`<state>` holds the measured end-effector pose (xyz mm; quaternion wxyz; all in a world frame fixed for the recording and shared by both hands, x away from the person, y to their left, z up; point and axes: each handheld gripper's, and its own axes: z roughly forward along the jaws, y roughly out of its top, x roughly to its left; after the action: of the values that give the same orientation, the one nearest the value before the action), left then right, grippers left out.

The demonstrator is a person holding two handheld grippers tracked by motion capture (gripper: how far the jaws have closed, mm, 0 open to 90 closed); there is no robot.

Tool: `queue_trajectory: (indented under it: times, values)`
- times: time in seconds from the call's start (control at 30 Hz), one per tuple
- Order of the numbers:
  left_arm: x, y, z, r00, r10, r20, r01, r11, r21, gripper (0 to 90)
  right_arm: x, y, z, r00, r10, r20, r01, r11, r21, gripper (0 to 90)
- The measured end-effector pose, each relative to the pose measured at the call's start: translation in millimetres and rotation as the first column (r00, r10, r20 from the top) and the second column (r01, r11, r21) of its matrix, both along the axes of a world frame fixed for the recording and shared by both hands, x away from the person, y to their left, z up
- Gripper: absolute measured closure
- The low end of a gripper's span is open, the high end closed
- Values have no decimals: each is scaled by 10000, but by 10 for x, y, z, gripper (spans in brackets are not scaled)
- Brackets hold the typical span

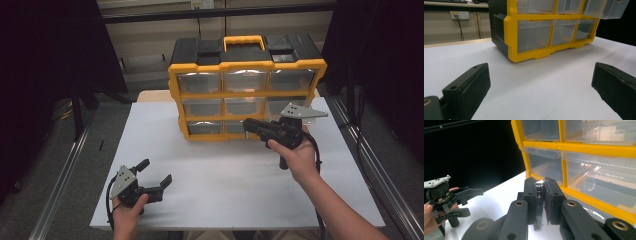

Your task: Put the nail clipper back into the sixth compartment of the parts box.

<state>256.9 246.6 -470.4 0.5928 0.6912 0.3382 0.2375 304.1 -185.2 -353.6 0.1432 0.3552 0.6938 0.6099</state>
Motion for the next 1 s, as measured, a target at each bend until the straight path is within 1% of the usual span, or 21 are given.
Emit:
queue_trajectory:
  times: [0.07,0.33,0.37,0.4,0.53,0.57,0.6,0.63,0.7,0.73,0.83,0.87,0.93,0.97,1.0]
  values:
    - [-4,0,2,9999,103,-11,-103,9999,19,21,1,-9,16,10000,-13,37,13,10000,-12,818]
    - [3,0,-2,10000,-40,-17,40,10000,39,21,17,-54,103,9998,-138,160,137,9999,55,818]
    - [1,-11,-4,10000,-2,-36,2,9999,-119,21,23,-62,111,9998,-128,148,127,9999,66,818]
    - [2,0,-2,10000,-43,-15,43,10000,38,21,25,-68,117,9998,-148,138,147,9999,63,818]
    - [1,0,-1,10000,46,-16,-46,10000,55,21,33,-88,142,9996,-190,198,189,9998,69,818]
    - [-2,-9,-4,9999,97,-46,-97,9999,-84,21,33,-93,150,9996,-218,193,217,9997,67,818]
    - [-2,-8,-5,9999,95,-50,-96,9999,-93,21,34,-99,158,9995,-233,223,231,9997,77,818]
    - [-3,3,-3,9999,97,-55,-97,10000,14,21,36,-102,165,9994,-231,241,229,9997,96,818]
    - [1,14,-1,10000,40,29,-41,10000,72,21,39,-115,185,9993,-272,251,270,9996,88,818]
    - [0,7,-1,10000,70,17,-70,10000,-37,20,41,-117,193,9992,-307,272,303,9995,131,818]
    - [0,6,0,10000,69,26,-69,10000,-17,21,48,-131,211,9990,-322,312,319,9994,114,818]
    - [1,13,1,10000,57,39,-58,10000,69,20,49,-135,217,9990,-330,291,326,9994,117,818]
    - [1,12,1,10000,65,32,-65,10000,56,21,53,-144,226,9988,-369,316,365,9992,142,818]
    - [0,6,0,10000,89,22,-89,10000,-21,21,56,-149,230,9988,-371,309,366,9992,150,818]
    - [0,8,1,10000,76,25,-76,10000,11,21,56,-155,236,9988,-399,294,395,9991,141,818]
